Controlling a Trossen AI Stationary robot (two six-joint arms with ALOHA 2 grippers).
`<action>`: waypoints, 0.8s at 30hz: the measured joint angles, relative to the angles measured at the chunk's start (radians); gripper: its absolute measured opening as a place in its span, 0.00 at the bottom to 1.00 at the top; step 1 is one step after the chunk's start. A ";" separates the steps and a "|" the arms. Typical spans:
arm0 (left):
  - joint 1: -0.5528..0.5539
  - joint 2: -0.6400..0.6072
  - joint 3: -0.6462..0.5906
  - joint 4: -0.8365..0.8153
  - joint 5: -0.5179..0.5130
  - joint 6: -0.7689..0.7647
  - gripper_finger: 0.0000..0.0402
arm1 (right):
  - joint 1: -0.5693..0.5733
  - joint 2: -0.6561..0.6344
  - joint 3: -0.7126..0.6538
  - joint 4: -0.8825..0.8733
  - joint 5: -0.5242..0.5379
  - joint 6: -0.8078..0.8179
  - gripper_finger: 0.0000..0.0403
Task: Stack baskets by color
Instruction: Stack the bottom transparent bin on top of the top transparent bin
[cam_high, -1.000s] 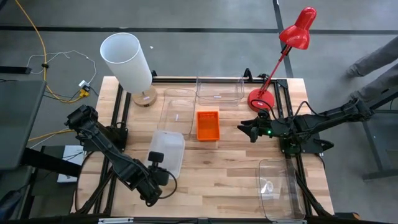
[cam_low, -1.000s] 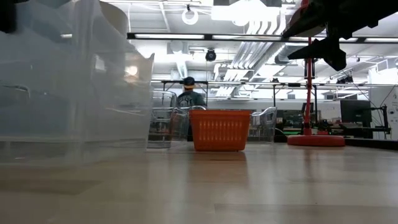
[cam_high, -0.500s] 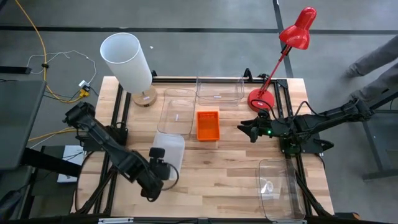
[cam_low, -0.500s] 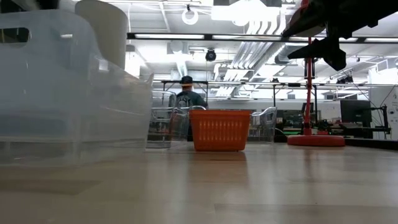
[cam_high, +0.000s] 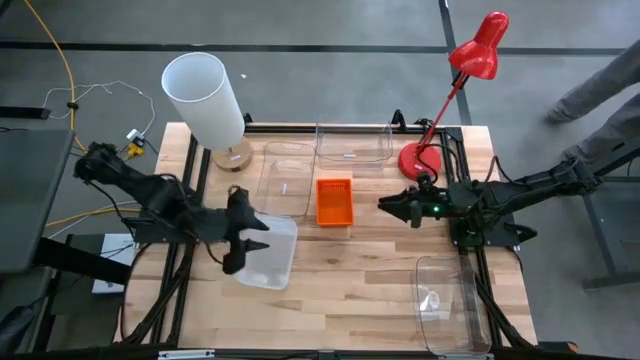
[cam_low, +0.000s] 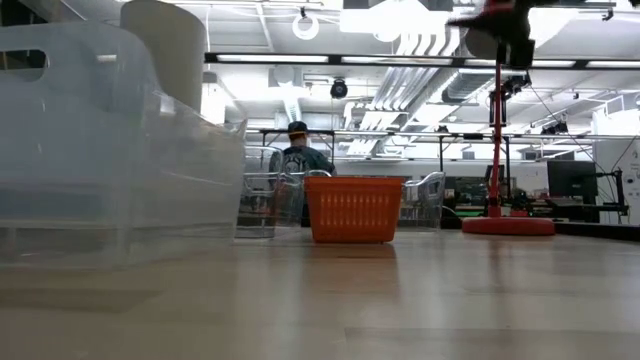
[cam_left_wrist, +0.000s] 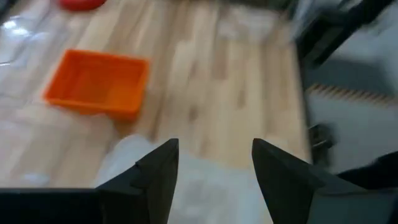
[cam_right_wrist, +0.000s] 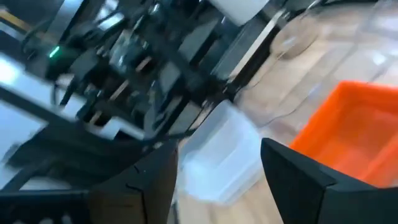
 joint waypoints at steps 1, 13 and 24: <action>0.014 -0.035 -0.048 0.072 0.021 0.000 0.48 | 0.000 0.016 0.038 -0.043 -0.035 0.009 0.54; 0.077 -0.299 -0.508 0.749 0.079 -0.109 0.47 | 0.243 0.396 0.554 -1.003 -0.332 0.479 0.53; 0.119 -0.308 -0.512 0.792 0.072 0.025 0.47 | 0.569 0.710 0.609 -1.046 -0.376 1.205 0.53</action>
